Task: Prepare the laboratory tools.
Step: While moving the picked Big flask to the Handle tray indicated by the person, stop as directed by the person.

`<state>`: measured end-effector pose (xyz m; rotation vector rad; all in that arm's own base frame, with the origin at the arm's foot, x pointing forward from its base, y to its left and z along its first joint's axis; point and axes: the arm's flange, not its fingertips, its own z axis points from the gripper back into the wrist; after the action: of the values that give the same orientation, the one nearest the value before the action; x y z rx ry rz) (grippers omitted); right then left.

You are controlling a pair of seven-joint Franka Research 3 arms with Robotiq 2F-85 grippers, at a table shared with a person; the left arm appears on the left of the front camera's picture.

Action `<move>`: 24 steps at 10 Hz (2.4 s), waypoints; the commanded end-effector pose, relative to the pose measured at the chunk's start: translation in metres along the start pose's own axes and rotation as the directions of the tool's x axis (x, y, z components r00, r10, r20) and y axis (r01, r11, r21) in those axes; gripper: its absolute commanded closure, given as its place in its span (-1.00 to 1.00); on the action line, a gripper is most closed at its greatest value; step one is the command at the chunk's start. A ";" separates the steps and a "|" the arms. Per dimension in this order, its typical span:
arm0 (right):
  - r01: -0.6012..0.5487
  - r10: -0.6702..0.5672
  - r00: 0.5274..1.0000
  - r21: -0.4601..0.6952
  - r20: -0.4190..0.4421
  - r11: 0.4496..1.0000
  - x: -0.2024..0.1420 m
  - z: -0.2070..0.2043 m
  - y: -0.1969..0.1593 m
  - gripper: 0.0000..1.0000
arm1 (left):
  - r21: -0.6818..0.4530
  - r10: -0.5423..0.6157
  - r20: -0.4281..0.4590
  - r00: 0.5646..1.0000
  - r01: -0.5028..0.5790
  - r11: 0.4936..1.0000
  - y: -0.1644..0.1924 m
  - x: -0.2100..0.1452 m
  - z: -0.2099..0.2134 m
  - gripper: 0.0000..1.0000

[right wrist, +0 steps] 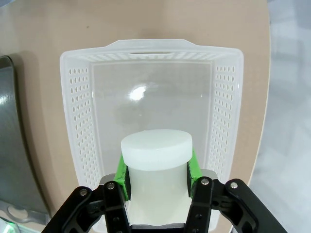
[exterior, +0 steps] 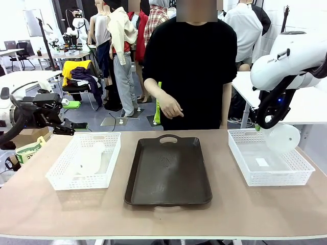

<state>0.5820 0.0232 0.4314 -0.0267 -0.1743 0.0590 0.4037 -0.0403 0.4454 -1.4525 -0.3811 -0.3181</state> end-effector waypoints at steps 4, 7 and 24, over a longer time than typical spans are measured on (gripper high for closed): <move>0.000 0.000 1.000 -0.005 0.007 1.000 0.005 0.002 0.000 1.00 | -0.006 -0.004 0.005 1.000 0.004 1.000 -0.002 0.000 0.001 -1.00; 0.000 0.000 1.000 -0.005 0.007 1.000 0.005 0.002 0.000 1.00 | -0.006 -0.004 0.005 1.000 0.004 1.000 -0.002 0.000 0.001 -1.00; -0.723 0.718 0.654 -0.080 0.237 0.686 -0.017 0.081 0.218 1.00 | -0.006 -0.004 0.005 1.000 0.004 1.000 -0.002 0.000 0.001 -1.00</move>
<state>0.5267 0.2366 0.5039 -0.0849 -0.3867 0.7979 0.4037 -0.0403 0.4455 -1.4516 -0.3814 -0.3182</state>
